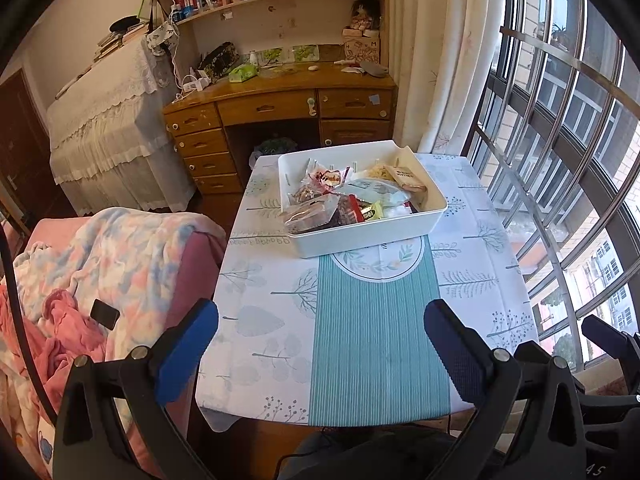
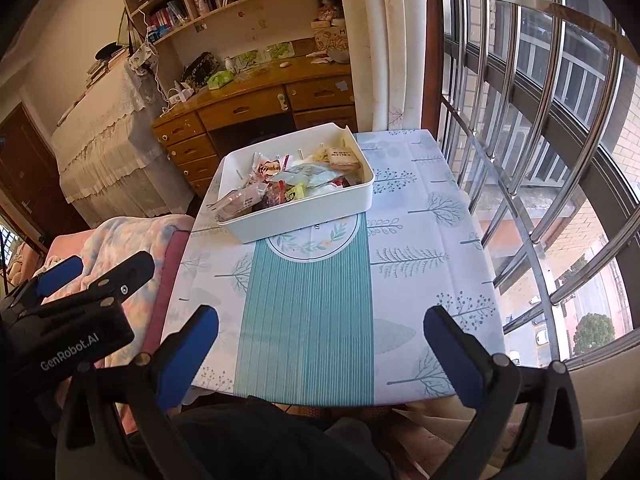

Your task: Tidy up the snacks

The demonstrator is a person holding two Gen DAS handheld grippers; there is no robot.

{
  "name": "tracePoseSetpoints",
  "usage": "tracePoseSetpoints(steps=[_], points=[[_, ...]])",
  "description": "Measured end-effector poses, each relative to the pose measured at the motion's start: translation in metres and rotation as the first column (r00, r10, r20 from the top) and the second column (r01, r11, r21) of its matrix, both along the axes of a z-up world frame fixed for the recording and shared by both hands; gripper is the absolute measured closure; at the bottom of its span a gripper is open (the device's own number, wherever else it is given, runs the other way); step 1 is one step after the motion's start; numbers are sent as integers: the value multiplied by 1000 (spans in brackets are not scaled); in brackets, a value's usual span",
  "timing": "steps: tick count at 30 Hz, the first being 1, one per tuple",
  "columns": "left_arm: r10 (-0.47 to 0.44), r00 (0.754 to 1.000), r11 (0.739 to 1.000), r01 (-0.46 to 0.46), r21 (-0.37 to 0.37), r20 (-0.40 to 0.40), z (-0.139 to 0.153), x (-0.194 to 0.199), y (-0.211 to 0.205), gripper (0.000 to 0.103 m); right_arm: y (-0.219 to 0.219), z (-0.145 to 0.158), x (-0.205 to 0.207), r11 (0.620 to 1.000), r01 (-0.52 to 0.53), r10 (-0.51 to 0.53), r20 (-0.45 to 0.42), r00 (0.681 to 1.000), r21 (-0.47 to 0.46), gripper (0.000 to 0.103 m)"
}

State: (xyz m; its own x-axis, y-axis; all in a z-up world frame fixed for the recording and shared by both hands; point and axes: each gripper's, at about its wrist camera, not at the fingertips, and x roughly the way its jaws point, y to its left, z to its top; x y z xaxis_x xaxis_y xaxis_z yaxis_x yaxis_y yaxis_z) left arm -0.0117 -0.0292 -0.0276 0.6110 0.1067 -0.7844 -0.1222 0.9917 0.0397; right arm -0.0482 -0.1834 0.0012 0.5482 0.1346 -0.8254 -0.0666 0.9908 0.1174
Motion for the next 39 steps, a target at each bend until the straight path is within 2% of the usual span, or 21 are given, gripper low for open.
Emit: tracePoseSetpoints(steps=[39], points=[[-27, 1000, 1000, 27, -5, -2, -3, 26, 0, 1, -9, -10, 26, 1000, -4, 4, -52, 999, -8, 0]])
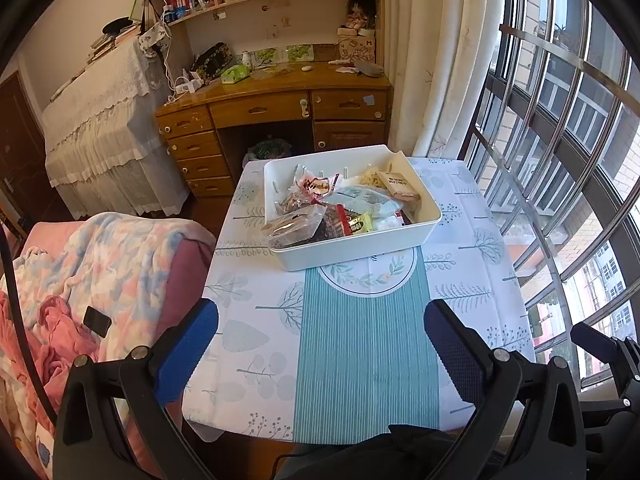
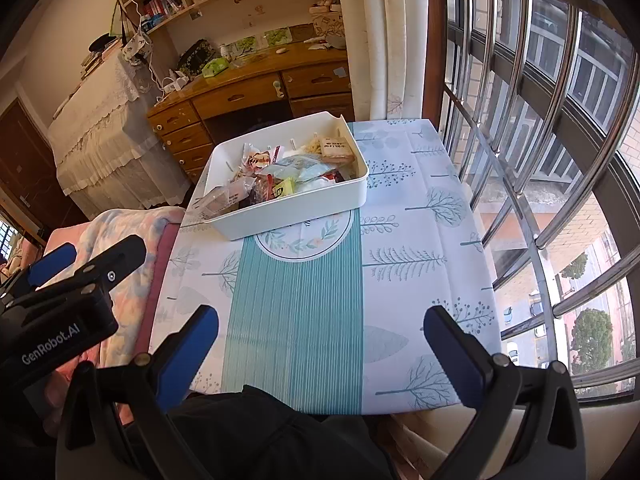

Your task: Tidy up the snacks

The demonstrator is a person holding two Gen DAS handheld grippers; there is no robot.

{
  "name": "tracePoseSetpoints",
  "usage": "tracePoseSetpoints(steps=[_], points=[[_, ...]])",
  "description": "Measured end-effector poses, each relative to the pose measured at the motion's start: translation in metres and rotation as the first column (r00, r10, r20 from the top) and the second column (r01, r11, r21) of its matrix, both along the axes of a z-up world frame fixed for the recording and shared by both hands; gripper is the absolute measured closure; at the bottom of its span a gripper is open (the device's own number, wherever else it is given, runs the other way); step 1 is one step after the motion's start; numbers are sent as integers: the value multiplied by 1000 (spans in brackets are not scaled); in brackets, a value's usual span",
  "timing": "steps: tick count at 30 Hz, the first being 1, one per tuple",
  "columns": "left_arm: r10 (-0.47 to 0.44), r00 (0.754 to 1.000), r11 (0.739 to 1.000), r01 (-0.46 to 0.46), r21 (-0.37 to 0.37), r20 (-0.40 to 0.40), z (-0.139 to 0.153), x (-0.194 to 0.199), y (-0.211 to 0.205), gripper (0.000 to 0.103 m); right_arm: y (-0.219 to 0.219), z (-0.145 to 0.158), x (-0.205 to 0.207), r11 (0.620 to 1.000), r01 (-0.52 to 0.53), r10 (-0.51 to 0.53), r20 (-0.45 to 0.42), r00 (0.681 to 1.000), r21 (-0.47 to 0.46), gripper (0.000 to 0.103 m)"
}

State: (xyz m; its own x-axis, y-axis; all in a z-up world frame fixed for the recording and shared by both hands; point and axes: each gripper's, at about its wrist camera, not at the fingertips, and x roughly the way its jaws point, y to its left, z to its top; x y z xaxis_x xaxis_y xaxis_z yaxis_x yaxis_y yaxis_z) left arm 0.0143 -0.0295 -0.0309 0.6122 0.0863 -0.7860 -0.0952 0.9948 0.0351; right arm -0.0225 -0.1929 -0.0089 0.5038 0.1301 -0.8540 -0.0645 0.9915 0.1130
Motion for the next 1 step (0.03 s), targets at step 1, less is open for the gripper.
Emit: tracePoseSetpoints(steps=[1], points=[[0, 1000, 1000, 0, 0, 1, 0, 3, 0, 1, -1, -1, 1, 1000, 2, -2, -1, 1000, 1, 0]])
